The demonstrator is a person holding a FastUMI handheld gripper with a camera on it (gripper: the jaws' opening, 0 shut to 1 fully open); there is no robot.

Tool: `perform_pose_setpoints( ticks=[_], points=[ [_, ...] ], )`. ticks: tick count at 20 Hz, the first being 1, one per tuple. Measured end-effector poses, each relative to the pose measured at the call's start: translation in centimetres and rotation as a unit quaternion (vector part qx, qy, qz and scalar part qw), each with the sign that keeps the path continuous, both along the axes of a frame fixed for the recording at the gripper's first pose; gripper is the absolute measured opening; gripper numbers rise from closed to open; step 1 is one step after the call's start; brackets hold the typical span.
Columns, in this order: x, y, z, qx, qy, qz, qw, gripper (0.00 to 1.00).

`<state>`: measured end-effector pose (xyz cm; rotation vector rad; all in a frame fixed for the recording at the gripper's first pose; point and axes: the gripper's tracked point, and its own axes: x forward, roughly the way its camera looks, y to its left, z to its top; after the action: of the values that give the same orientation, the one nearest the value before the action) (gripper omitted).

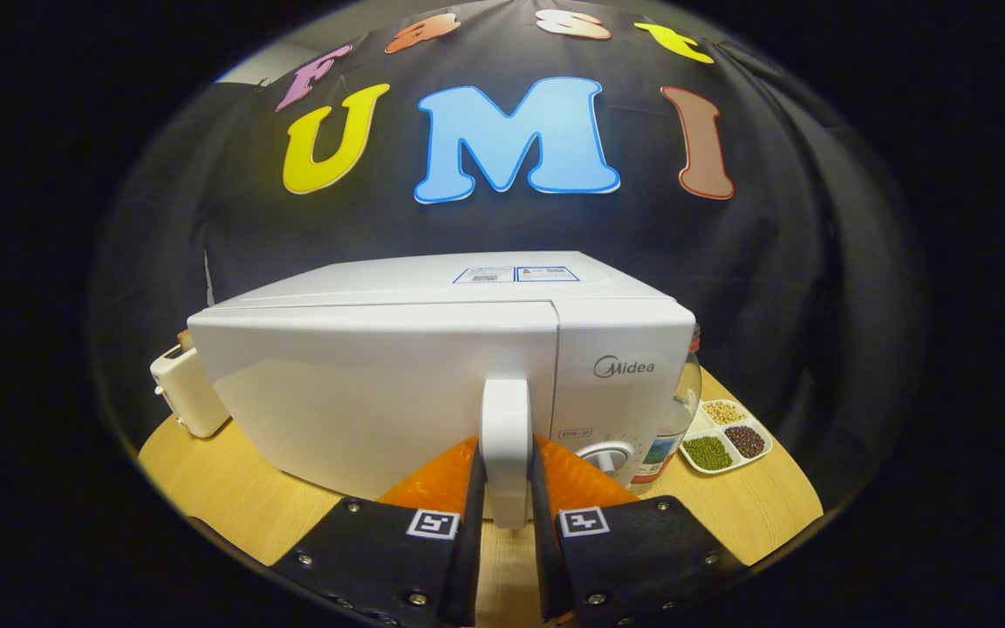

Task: Open the microwave, put the food inside, and close the microwave door.

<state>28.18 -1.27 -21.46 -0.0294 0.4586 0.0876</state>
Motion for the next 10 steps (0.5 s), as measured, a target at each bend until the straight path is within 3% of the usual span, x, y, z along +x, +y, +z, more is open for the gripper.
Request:
perform_pose_setpoints(
  ticks=[3, 5, 10],
  points=[
    [-0.66, 0.12, 0.46, -0.002, 0.004, 0.0, 1.0, 0.21],
    [-0.15, -0.09, -0.08, -0.003, 0.003, -0.001, 1.0, 0.05],
    [-0.79, 0.0, -0.01, -0.008, 0.018, -0.002, 1.0, 0.05]
  ],
)
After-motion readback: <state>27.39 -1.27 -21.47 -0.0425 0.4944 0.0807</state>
